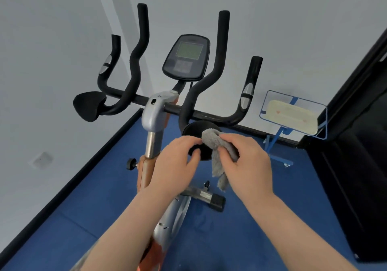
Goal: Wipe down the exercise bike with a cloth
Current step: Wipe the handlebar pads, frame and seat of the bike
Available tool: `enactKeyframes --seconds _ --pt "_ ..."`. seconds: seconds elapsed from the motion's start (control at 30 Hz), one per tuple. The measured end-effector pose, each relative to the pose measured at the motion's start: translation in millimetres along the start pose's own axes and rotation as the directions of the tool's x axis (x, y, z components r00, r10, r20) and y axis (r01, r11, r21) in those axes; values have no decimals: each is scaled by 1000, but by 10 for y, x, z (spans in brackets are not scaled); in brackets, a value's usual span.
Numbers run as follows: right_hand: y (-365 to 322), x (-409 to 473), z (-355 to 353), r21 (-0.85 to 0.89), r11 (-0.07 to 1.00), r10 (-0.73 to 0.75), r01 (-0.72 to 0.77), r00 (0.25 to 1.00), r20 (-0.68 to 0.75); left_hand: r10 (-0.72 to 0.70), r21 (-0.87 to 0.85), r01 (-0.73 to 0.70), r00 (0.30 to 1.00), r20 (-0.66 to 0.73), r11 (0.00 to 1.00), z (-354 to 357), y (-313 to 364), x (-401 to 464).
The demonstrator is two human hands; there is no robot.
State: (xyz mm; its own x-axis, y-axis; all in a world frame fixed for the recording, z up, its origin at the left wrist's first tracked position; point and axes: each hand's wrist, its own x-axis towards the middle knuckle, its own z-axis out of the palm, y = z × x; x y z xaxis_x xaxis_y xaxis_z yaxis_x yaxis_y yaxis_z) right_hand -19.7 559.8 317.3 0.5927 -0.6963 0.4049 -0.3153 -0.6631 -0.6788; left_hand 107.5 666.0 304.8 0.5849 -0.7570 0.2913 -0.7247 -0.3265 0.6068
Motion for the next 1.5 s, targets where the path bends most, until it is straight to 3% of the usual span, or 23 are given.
enactKeyframes --seconds 0.17,0.3,0.37,0.47,0.67,0.8,1.03,1.33,1.5 --pt "-45 272 25 96 995 24 -7 984 -178 42 -95 -55 990 -132 994 -167 -153 281" --pt "-160 358 231 102 995 13 7 981 -194 64 -106 -69 996 -54 992 -95 -296 513" --pt "-196 297 438 -14 1000 3 -4 995 -104 122 -114 -125 992 -29 986 10 -366 508" --pt "-168 195 664 -323 947 -19 0 998 -57 155 -199 -172 983 -101 965 166 -490 444" --pt "-242 -40 880 -533 846 -49 -9 994 -93 99 -395 -128 991 -95 910 260 -621 306" --pt "-252 239 818 -507 862 -29 -12 997 -72 86 -433 -100 995 -52 896 237 -687 313" --pt "-366 66 1054 -392 898 118 -201 967 -224 68 -515 -50 998 15 856 157 -746 372" --pt "-415 213 1049 -236 952 142 -197 962 -234 52 -557 -20 998 41 830 118 -700 359" --pt "-388 236 829 -225 968 81 -108 989 -127 113 -512 -51 990 89 857 19 -761 420"
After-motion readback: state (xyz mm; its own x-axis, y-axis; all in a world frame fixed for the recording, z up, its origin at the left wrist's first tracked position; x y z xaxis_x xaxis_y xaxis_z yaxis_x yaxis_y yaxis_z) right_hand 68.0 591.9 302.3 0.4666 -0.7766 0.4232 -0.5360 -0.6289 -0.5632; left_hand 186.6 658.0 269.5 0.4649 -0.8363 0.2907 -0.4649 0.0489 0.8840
